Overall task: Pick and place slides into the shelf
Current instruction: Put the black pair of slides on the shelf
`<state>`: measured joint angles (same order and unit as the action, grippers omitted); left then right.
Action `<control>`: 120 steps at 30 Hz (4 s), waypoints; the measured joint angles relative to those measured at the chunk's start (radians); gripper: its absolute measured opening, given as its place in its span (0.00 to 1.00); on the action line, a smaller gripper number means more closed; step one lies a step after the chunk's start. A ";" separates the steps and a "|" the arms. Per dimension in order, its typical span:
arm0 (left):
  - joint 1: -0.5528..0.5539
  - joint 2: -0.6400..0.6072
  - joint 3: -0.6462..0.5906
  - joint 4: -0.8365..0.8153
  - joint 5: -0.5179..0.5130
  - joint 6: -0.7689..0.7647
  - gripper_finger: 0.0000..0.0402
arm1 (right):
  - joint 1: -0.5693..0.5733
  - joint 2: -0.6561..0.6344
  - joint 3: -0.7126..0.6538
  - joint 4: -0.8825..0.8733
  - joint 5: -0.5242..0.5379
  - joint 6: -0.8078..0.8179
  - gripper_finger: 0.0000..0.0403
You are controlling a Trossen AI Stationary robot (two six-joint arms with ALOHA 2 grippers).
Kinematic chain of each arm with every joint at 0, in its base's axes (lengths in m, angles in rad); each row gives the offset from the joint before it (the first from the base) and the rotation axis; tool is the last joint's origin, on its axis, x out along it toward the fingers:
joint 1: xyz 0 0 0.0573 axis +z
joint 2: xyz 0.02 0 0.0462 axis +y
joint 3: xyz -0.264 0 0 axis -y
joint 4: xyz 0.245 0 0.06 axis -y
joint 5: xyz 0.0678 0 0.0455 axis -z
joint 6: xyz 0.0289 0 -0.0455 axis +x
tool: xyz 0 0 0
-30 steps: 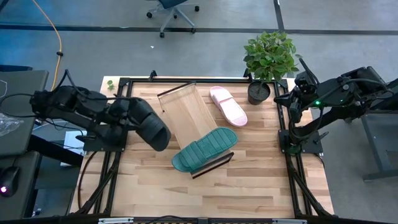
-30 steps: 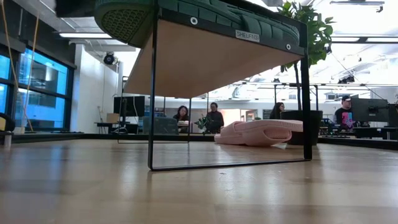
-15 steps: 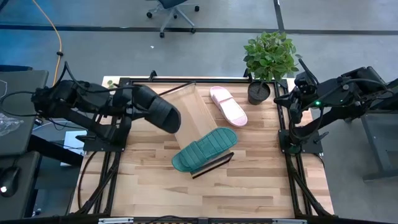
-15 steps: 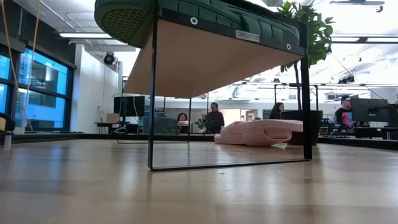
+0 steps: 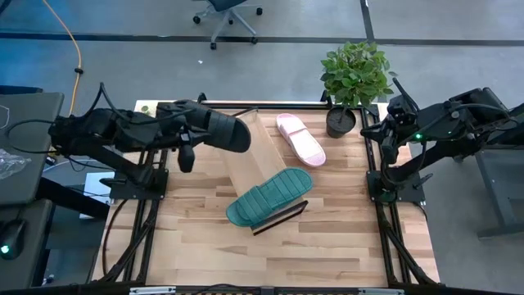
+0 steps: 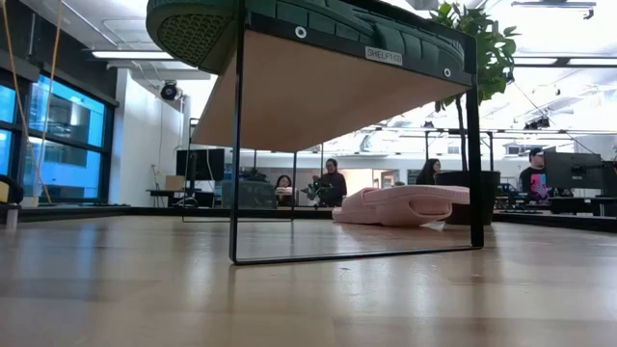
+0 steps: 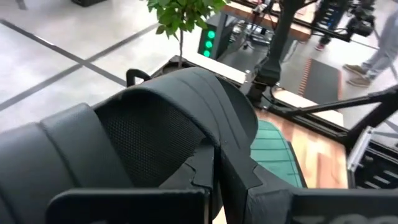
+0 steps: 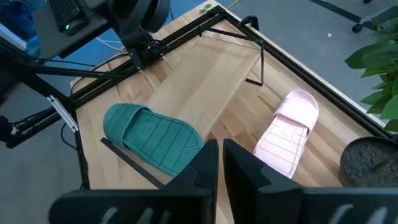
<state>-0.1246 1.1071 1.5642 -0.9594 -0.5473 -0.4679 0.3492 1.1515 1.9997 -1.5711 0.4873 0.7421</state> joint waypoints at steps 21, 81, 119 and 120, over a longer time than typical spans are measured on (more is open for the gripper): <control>0.000 0.137 0.000 0.150 -0.167 -0.168 0.00 | 0.000 0.001 0.000 0.000 0.019 -0.115 0.04; 0.270 0.421 -0.015 0.242 -0.159 -0.668 0.00 | 0.000 0.025 0.000 0.000 0.103 -0.359 0.04; 0.367 0.424 -0.089 0.252 -0.059 -0.716 0.00 | 0.000 0.025 0.000 0.000 0.103 -0.377 0.04; 0.367 0.424 -0.089 0.251 -0.055 -0.716 0.00 | 0.000 0.025 0.000 0.000 0.103 -0.377 0.04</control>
<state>0.2428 1.5307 1.4757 -0.7085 -0.6025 -1.1837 0.3496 1.1767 1.9995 -1.5711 0.5900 0.3649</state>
